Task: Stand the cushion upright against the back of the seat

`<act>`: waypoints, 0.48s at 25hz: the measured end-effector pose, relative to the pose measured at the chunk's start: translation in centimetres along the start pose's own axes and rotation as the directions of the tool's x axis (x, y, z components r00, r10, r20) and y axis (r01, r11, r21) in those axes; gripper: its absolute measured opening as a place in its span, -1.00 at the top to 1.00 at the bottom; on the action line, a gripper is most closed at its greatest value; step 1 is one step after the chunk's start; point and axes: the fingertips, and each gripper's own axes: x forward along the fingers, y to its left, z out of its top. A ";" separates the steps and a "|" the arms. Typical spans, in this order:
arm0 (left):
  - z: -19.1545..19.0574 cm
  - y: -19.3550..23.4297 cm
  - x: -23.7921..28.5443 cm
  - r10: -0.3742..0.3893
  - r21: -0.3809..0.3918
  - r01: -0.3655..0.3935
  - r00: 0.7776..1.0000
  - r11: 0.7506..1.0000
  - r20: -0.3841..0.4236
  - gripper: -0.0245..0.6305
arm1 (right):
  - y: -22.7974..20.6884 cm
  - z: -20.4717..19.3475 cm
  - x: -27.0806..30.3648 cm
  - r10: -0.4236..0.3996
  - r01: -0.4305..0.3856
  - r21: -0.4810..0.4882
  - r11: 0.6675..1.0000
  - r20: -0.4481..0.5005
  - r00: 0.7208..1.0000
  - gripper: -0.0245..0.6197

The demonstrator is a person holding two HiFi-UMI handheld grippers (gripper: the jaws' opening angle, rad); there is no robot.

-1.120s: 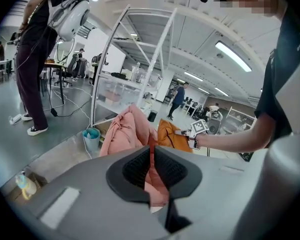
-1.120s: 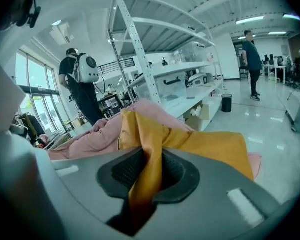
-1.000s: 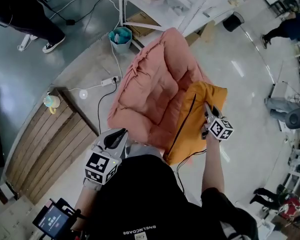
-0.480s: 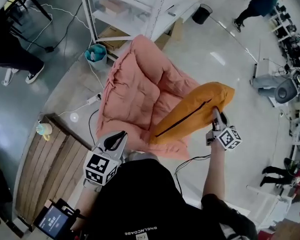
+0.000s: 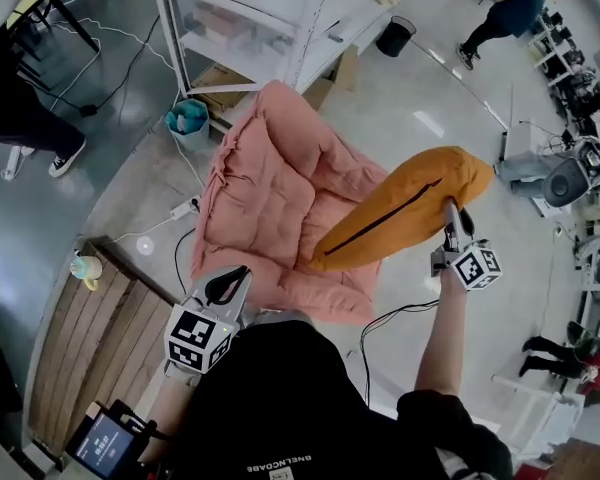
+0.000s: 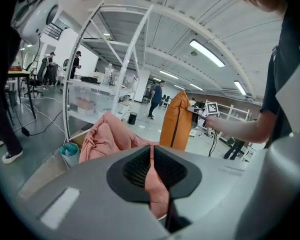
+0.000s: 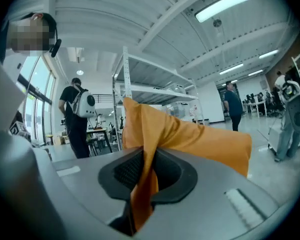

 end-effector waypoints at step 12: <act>-1.1 2.0 -1.1 0.067 -0.048 -0.067 0.998 0.997 0.008 0.83 | 2.2 -4.7 6.1 0.145 -0.216 -0.285 0.934 -0.250 0.957 0.80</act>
